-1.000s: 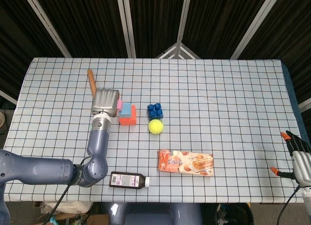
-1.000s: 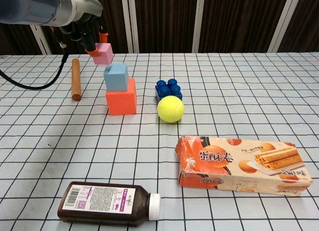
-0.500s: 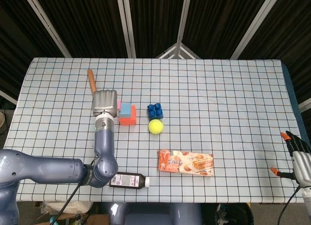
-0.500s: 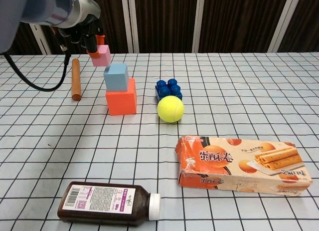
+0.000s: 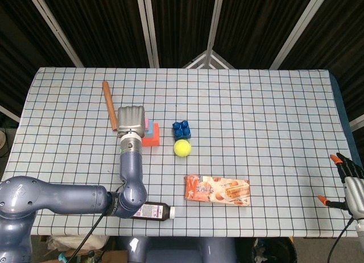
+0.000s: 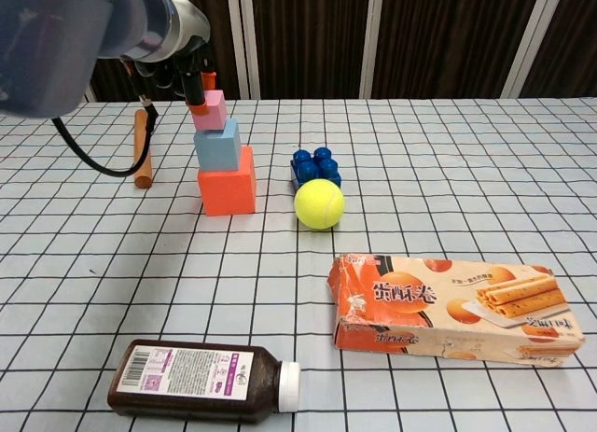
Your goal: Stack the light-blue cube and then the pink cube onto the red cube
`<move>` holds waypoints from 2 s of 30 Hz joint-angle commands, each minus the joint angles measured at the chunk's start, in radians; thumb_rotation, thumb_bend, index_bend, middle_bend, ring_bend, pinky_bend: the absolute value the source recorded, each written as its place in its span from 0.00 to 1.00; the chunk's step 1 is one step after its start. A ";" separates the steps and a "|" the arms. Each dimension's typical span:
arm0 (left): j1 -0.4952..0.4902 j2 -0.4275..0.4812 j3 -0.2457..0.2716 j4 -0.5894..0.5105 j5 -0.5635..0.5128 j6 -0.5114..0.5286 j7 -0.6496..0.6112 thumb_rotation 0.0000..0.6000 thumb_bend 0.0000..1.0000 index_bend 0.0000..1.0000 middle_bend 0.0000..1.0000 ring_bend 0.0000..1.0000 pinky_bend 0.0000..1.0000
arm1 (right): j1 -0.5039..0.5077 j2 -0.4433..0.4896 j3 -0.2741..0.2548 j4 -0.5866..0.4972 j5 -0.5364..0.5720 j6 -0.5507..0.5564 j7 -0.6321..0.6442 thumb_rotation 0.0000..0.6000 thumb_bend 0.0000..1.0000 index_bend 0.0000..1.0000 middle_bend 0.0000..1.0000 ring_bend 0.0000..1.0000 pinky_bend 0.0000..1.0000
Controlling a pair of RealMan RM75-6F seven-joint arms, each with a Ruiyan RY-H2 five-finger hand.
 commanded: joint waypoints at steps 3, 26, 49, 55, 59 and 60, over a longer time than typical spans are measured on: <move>0.004 -0.012 -0.012 0.006 0.010 -0.001 0.012 1.00 0.42 0.50 0.81 0.79 0.95 | 0.002 -0.001 -0.001 0.000 0.000 -0.004 -0.002 1.00 0.13 0.00 0.01 0.03 0.10; 0.027 -0.044 -0.048 0.018 0.053 -0.012 0.049 1.00 0.42 0.50 0.81 0.79 0.95 | 0.002 0.000 0.000 0.000 0.002 -0.005 -0.002 1.00 0.13 0.00 0.01 0.03 0.10; 0.052 -0.041 -0.065 0.000 0.068 0.001 0.073 1.00 0.42 0.51 0.81 0.79 0.95 | 0.003 -0.001 -0.001 -0.004 0.003 -0.008 -0.012 1.00 0.13 0.00 0.01 0.03 0.10; 0.059 -0.037 -0.069 -0.004 0.068 -0.002 0.076 1.00 0.42 0.51 0.81 0.79 0.95 | 0.004 -0.001 0.000 -0.006 0.008 -0.013 -0.015 1.00 0.13 0.00 0.01 0.03 0.10; 0.061 -0.038 -0.067 -0.002 0.067 -0.006 0.083 1.00 0.42 0.51 0.81 0.79 0.95 | 0.005 0.000 -0.001 -0.008 0.008 -0.013 -0.016 1.00 0.13 0.00 0.01 0.03 0.10; 0.061 -0.039 -0.067 -0.001 0.068 -0.006 0.083 1.00 0.42 0.51 0.81 0.79 0.95 | 0.004 0.000 -0.001 -0.009 0.008 -0.012 -0.016 1.00 0.13 0.00 0.01 0.03 0.10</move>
